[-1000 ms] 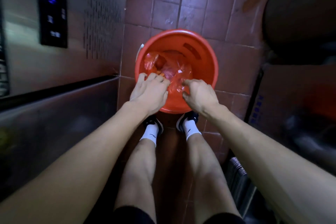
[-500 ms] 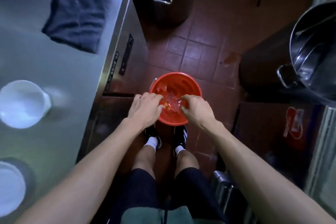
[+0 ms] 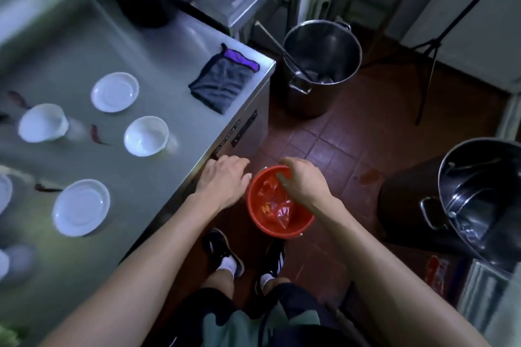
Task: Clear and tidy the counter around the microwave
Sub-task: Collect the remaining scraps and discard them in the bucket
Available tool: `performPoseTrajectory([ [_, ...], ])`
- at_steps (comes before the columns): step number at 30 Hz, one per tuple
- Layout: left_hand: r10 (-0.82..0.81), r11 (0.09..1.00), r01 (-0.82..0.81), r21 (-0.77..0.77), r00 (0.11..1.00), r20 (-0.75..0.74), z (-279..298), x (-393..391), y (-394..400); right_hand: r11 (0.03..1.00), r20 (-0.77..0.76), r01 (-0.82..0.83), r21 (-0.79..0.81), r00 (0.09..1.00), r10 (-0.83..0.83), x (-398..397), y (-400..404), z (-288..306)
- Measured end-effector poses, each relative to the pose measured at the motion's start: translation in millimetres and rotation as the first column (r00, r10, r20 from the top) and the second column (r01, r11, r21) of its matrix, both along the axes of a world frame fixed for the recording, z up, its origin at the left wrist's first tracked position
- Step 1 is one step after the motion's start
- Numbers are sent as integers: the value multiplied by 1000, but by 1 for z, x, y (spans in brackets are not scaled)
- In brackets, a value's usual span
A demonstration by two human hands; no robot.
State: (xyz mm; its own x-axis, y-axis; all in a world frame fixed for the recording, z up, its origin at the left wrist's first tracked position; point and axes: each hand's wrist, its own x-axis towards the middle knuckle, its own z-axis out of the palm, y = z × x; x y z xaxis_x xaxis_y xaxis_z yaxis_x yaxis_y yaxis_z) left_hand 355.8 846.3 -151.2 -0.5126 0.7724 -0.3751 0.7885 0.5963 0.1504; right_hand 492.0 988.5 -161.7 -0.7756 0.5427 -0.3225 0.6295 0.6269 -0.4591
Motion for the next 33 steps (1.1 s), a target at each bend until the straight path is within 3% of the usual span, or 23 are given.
performPoseTrajectory([
  [13,370,926,-369,76,929,8,46,-18,-148,945,-53,-320,61,945,324,-79,-93,59],
  [25,610,767,-610,200,789,70,67,-36,-332,862,-32,-503,58,862,505,-144,-266,89],
  [33,735,627,-718,301,673,75,81,-39,-449,807,-99,-587,59,801,590,-176,-382,96],
])
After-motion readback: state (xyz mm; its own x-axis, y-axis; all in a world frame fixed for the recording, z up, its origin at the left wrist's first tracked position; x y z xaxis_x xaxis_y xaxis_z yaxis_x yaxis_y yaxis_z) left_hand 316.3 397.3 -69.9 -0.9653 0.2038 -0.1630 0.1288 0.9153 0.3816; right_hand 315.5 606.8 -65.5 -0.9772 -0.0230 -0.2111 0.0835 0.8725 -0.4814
